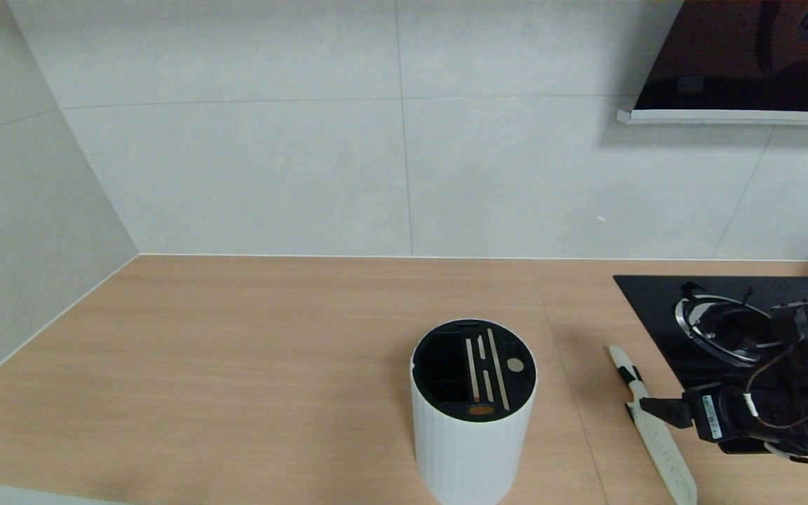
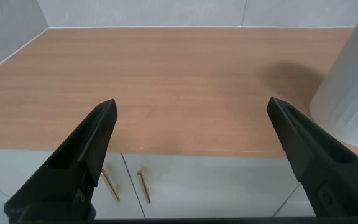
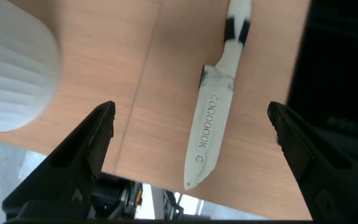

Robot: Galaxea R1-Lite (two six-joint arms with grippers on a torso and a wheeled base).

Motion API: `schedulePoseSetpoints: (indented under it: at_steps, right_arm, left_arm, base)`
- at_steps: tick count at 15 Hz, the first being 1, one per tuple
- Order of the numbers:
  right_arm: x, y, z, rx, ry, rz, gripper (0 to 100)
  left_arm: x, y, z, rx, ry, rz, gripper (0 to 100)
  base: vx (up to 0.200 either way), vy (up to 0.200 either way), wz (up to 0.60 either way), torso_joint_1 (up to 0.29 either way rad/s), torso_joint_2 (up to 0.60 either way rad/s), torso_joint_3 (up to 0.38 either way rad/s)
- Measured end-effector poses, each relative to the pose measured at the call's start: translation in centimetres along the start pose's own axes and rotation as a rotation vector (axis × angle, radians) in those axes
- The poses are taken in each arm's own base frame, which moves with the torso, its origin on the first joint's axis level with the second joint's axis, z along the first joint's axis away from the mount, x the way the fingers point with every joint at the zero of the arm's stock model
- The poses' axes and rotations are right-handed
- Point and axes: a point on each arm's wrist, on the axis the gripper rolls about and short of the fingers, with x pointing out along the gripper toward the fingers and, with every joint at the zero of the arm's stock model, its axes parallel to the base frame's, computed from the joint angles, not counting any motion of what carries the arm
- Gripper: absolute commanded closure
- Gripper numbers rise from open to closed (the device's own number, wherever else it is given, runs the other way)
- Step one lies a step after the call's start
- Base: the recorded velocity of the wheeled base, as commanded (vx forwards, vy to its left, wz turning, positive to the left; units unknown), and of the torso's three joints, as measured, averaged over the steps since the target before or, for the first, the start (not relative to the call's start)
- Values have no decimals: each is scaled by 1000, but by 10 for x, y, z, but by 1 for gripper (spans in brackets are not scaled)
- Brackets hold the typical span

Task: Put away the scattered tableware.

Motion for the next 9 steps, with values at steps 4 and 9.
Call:
schedulePoseSetpoints:
  at_steps: [4, 9]
  right_arm:
    - [44, -5, -14, 13, 43, -89, 0]
    - [90, -8, -32, 75, 4, -158, 0]
  left_arm:
    - [0, 0, 0, 0, 0, 0, 0]
    - [0, 0, 0, 0, 0, 0, 0]
  base:
    - [0, 0, 0, 0, 0, 0]
    - [0, 0, 0, 0, 0, 0]
